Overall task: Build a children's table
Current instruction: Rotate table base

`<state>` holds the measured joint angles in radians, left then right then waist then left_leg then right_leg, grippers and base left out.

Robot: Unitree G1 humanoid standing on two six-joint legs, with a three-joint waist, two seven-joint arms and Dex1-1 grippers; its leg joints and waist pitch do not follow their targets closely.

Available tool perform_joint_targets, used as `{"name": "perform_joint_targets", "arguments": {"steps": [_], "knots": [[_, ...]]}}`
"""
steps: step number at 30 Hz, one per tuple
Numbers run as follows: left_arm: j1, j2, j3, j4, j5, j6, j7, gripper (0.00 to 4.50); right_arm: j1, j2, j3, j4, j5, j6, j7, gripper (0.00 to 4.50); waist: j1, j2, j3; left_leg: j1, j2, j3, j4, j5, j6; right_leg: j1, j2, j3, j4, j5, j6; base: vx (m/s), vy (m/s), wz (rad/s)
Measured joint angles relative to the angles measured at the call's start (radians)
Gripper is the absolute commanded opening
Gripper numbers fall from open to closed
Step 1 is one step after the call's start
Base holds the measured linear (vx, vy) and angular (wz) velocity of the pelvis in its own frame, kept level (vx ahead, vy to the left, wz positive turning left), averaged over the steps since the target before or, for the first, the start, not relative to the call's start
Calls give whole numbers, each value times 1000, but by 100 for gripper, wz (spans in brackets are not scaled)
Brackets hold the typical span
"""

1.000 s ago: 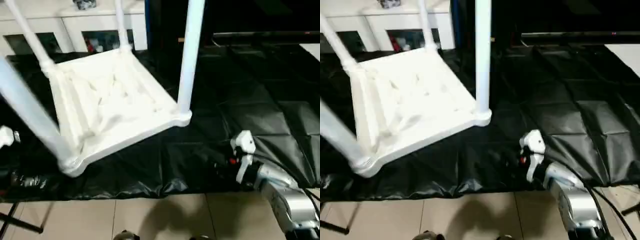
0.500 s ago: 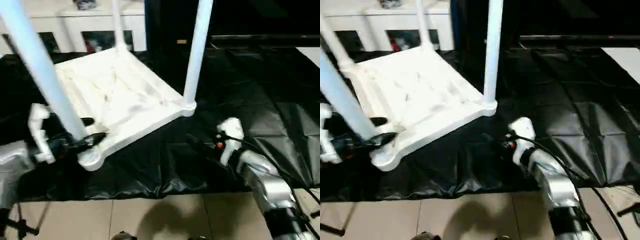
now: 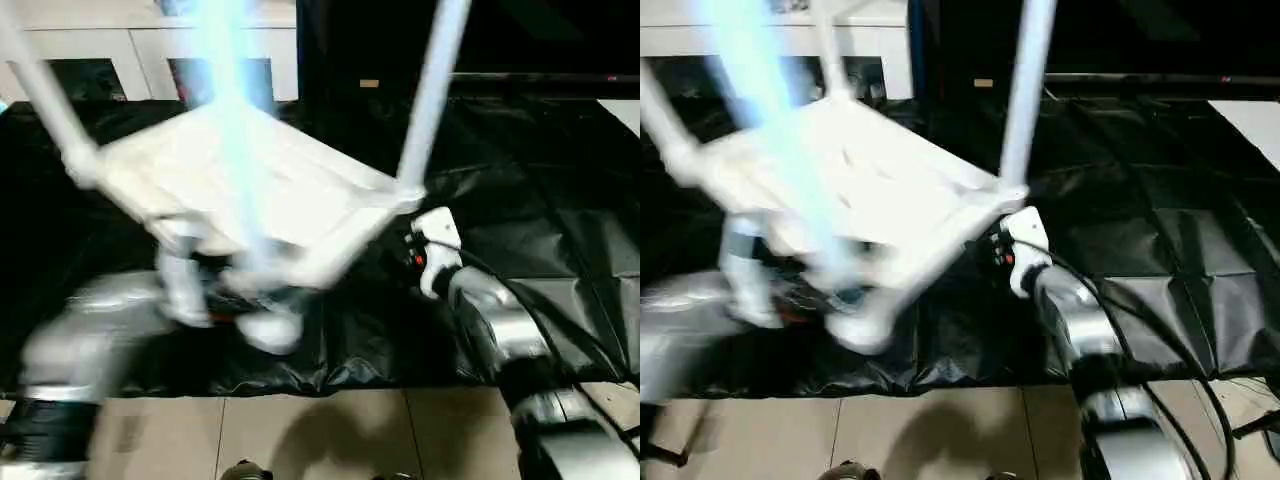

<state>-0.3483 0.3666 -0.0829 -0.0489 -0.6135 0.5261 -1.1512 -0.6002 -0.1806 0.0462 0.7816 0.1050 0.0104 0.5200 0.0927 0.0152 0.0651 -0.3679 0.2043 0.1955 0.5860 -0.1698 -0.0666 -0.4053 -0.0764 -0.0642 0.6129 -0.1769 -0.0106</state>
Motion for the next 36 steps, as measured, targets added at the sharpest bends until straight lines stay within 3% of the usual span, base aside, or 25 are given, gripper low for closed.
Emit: {"name": "perform_joint_targets", "arguments": {"steps": [3, 9, 19, 30, 36], "knots": [[-55, -102, -59, 47, 76, -54, 67, 444, -4, 2, -7, 32, -2, -23, -7, 319, 1, -1, 0, 0, 0, 0, 3, 0, 0, 1, 0, 0, 1, 0, 0, 0, 0, 0], [-142, -207, -129, 177, 175, -135, 149, 444, -19, 7, -18, 77, 5, -41, 14, 319, -3, -1, 0, 0, 1, 0, 6, 1, 0, 2, 0, 0, 1, 2, 0, 0, 0, 0], [-208, -388, -208, 303, 251, -230, 226, 444, -35, 50, -62, 125, 52, -84, 66, 319, 0, -1, 0, -2, 1, 0, 7, -1, 3, 1, 0, 0, 0, 2, -1, 0, 0, 0], [-287, -369, -194, 448, 376, -419, 349, 444, -60, 45, -81, 182, 50, -114, 33, 319, 1, 1, -2, 0, 1, 0, 8, 0, 2, 3, 0, -1, 1, 4, -2, 0, 0, 0], [-290, -318, -128, 495, 349, -456, 313, 444, -15, -18, -152, 146, 100, -147, 83, 319, -4, 2, -1, 0, 1, 0, 8, 0, 2, 2, 0, -1, 3, 4, -3, 0, 0, 0]]}}
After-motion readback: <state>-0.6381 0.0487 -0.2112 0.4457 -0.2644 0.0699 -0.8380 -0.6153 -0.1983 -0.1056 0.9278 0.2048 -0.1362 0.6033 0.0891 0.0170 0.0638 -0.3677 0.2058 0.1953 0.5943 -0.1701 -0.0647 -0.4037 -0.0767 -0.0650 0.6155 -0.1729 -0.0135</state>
